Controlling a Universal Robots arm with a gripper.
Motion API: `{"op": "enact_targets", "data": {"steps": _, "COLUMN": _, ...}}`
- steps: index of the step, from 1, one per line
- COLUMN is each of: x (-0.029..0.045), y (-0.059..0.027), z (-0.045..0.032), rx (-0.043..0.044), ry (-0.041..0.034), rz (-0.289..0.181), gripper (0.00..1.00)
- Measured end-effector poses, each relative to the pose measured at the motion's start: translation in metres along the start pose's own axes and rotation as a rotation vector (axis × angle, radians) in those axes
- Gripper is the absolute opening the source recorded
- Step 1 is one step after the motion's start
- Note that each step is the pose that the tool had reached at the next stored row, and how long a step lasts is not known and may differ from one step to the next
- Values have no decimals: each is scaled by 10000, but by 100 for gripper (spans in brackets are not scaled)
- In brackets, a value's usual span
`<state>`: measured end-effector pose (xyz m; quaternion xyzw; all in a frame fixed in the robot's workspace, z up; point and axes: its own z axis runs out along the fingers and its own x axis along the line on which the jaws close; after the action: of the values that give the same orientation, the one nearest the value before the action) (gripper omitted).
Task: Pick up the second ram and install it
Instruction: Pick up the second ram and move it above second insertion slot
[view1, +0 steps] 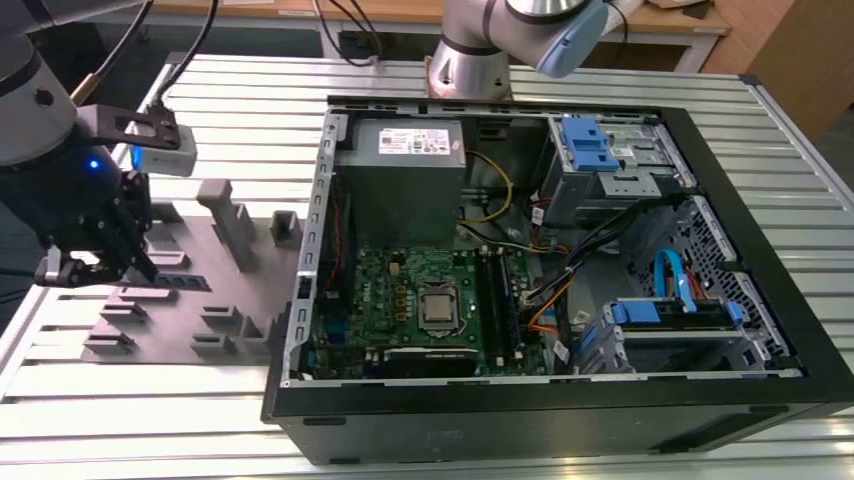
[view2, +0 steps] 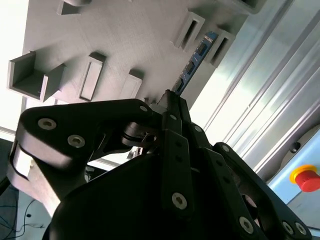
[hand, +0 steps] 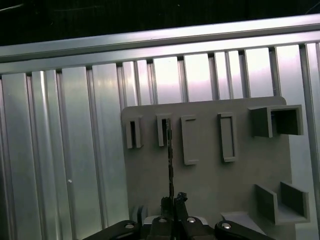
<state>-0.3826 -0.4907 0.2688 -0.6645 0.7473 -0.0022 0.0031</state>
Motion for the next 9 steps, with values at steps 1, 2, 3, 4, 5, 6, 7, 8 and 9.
{"op": "enact_targets", "data": {"steps": 1, "x": 0, "y": 0, "z": -19, "rx": 0, "ry": 0, "rz": 0, "gripper": 10}}
{"op": "enact_targets", "data": {"steps": 2, "x": 0, "y": 0, "z": -39, "rx": -1, "ry": 1, "rz": -1, "gripper": 10}}
{"op": "enact_targets", "data": {"steps": 3, "x": 0, "y": 0, "z": -57, "rx": -1, "ry": 1, "rz": 0, "gripper": 10}}
{"op": "enact_targets", "data": {"steps": 4, "x": 0, "y": 0, "z": -77, "rx": -1, "ry": 1, "rz": 0, "gripper": 10}}
{"op": "enact_targets", "data": {"steps": 5, "x": 0, "y": 0, "z": -96, "rx": -1, "ry": 1, "rz": 0, "gripper": 10}}
{"op": "enact_targets", "data": {"steps": 6, "x": 0, "y": -1, "z": -114, "rx": -1, "ry": 0, "rz": 0, "gripper": 10}}
{"op": "enact_targets", "data": {"steps": 7, "x": 0, "y": -1, "z": -133, "rx": 0, "ry": 0, "rz": 1, "gripper": 10}}
{"op": "enact_targets", "data": {"steps": 8, "x": 0, "y": -1, "z": -152, "rx": -1, "ry": 1, "rz": 0, "gripper": 10}}
{"op": "enact_targets", "data": {"steps": 9, "x": 0, "y": -1, "z": -171, "rx": -1, "ry": 1, "rz": 1, "gripper": 10}}
